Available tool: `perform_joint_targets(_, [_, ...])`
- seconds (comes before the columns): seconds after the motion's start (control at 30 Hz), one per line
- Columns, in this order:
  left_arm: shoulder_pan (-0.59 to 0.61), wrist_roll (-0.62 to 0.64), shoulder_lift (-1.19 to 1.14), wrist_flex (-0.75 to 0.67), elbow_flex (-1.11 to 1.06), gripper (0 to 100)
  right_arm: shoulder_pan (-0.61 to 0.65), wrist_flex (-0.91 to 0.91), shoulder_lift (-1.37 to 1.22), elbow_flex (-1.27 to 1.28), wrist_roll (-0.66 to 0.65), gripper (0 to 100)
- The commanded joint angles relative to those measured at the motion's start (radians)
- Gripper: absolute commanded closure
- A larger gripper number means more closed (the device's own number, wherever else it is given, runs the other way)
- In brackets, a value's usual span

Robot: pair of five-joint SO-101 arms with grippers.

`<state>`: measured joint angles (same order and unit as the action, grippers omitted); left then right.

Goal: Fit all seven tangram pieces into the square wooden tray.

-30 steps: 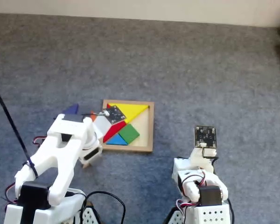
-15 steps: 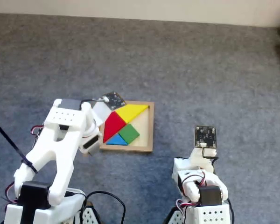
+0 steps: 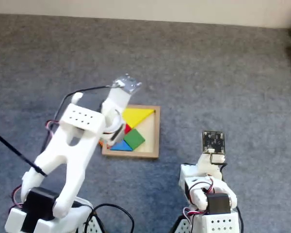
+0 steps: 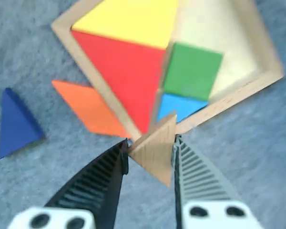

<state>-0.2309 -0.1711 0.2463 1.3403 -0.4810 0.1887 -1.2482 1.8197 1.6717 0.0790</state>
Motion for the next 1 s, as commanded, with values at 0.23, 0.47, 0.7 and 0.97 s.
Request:
perform_joint_targets(0.23, [-0.071,0.21,-0.229,0.014,0.282,88,0.01,-0.002,0.016,0.133,0.006,99.4])
perform_joint_targets(0.47, [-0.079,0.325,-0.493,0.043,0.506,88,0.01,-0.002,0.016,0.133,0.006,99.4])
perform_joint_targets(0.7, [-0.153,0.442,-0.601,0.115,0.662,88,0.01,-0.002,0.016,0.133,0.006,99.4])
perform_joint_targets(0.97, [-0.186,0.559,-0.676,0.115,0.717,79,0.01,-0.002,0.016,0.133,0.006,99.4])
